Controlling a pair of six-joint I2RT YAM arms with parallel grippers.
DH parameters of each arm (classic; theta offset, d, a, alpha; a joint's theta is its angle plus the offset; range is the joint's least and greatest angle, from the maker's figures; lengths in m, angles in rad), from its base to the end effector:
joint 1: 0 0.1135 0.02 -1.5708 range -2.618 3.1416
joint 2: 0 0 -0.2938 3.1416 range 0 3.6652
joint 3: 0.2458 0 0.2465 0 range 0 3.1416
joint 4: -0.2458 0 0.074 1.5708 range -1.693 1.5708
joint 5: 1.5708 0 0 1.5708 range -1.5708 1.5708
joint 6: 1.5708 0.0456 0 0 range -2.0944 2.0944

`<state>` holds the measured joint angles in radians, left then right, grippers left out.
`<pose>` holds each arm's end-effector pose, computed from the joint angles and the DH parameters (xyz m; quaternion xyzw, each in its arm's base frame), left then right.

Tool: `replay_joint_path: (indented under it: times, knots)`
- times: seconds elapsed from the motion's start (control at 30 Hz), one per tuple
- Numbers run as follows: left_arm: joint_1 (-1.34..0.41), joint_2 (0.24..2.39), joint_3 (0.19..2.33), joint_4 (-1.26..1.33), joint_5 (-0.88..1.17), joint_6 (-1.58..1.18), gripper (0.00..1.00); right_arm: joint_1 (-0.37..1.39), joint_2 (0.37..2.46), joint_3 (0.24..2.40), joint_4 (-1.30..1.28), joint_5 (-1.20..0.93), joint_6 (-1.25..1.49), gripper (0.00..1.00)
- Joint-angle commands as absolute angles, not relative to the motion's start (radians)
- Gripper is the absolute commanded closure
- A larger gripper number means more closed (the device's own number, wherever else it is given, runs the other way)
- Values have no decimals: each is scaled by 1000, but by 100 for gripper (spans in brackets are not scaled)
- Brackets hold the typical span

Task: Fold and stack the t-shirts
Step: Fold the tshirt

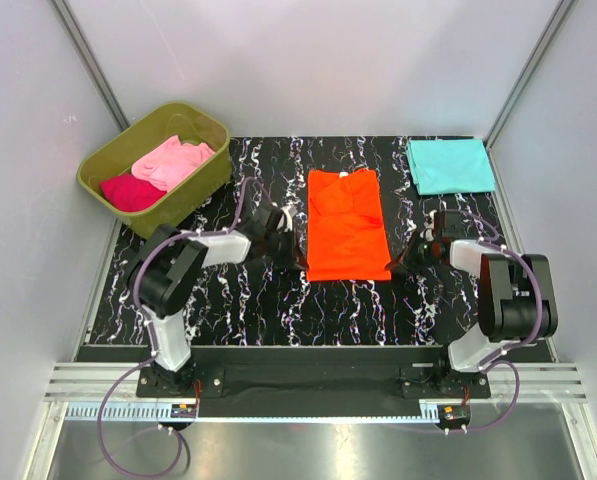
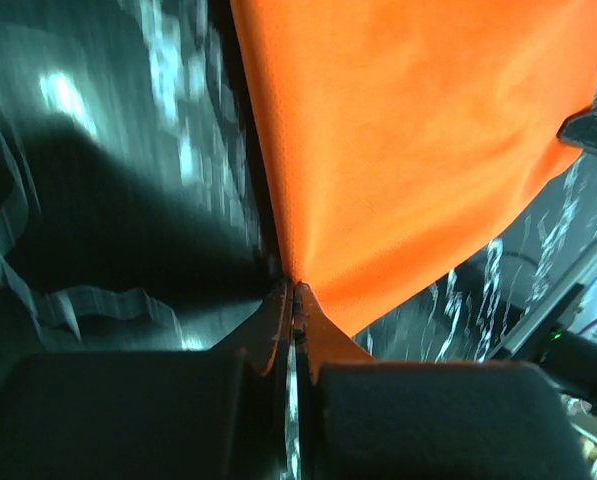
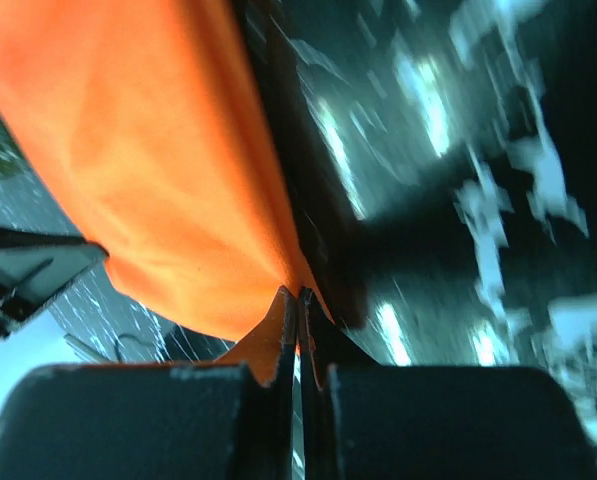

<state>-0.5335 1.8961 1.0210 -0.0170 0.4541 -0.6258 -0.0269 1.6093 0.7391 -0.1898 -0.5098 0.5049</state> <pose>0.3216 -0.2132 0.1573 0.0325 0.9212 -0.3552 0.1551 0.2874 0.0145 0.1637 0.1846 0.9201 0.2949 0.1798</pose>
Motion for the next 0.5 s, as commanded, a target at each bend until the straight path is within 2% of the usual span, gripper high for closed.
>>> replay_joint_path:
  times: [0.0,0.03,0.07,0.13,0.17,0.2,0.27,0.33,0.47]
  knots:
    - [-577,1798,904,-29,305,-684,100,-26,1520,683,-285,-425,548,100]
    - [-584,1760,885,-17,295,-693,99,-26,1502,674,-302,-378,557,100]
    - [-595,1743,871,-12,282,-706,93,-26,1471,666,-311,-362,560,100]
    - [-600,1706,857,-15,279,-724,82,-26,1450,647,-328,-376,563,93]
    - [-598,1697,862,-24,272,-726,76,-26,1441,647,-336,-394,563,88]
    - [-600,1689,883,-67,262,-719,73,-26,1436,658,-369,-411,566,75]
    - [-600,1666,911,-115,230,-706,68,-26,1418,676,-409,-414,563,68]
    - [-600,1632,946,-152,221,-675,65,-26,1395,701,-455,-405,555,65]
    - [-607,1617,1017,-141,273,-624,60,-26,1345,782,-544,-371,545,66]
